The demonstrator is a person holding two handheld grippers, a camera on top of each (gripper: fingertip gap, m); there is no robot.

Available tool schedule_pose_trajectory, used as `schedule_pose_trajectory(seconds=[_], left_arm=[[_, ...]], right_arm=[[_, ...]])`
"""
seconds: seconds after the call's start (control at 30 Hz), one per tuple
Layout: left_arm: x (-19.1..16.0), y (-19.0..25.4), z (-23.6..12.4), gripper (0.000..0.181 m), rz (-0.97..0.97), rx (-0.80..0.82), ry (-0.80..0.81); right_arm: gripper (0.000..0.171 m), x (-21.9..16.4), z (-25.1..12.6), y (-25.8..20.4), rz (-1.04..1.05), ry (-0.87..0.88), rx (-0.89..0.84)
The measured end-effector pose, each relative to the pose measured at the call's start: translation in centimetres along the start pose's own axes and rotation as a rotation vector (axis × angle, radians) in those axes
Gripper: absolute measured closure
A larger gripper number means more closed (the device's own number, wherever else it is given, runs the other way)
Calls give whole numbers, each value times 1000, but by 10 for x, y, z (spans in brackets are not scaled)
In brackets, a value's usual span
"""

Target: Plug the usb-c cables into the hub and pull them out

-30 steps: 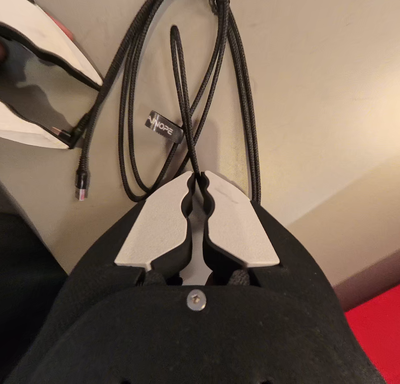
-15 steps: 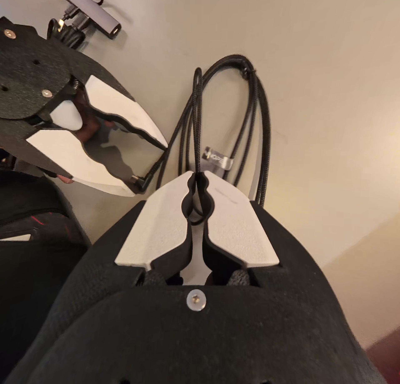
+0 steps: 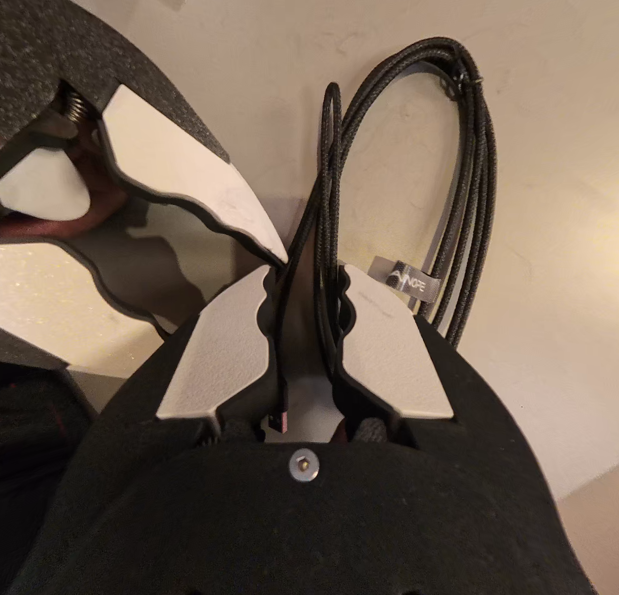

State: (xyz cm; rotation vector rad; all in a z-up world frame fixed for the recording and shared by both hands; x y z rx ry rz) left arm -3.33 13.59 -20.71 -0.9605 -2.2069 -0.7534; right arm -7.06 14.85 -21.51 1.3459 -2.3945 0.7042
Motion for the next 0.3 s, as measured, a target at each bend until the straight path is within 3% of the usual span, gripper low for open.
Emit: schedule_pose_trajectory(seconds=[0.3], left_arm=[[-3, -7, -18, 120, -93, -63, 43]], right_arm=[[136, 0, 4, 3, -45, -55, -54]])
Point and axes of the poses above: each gripper's, where its closed fingertips meet, z out along the fingers, x out of its top, y = z × x across the jaws, the point moved 2 cm from there along -z, back along the fingers, and after that the axes turned 11 degrees about x, right-handed, at the moved point
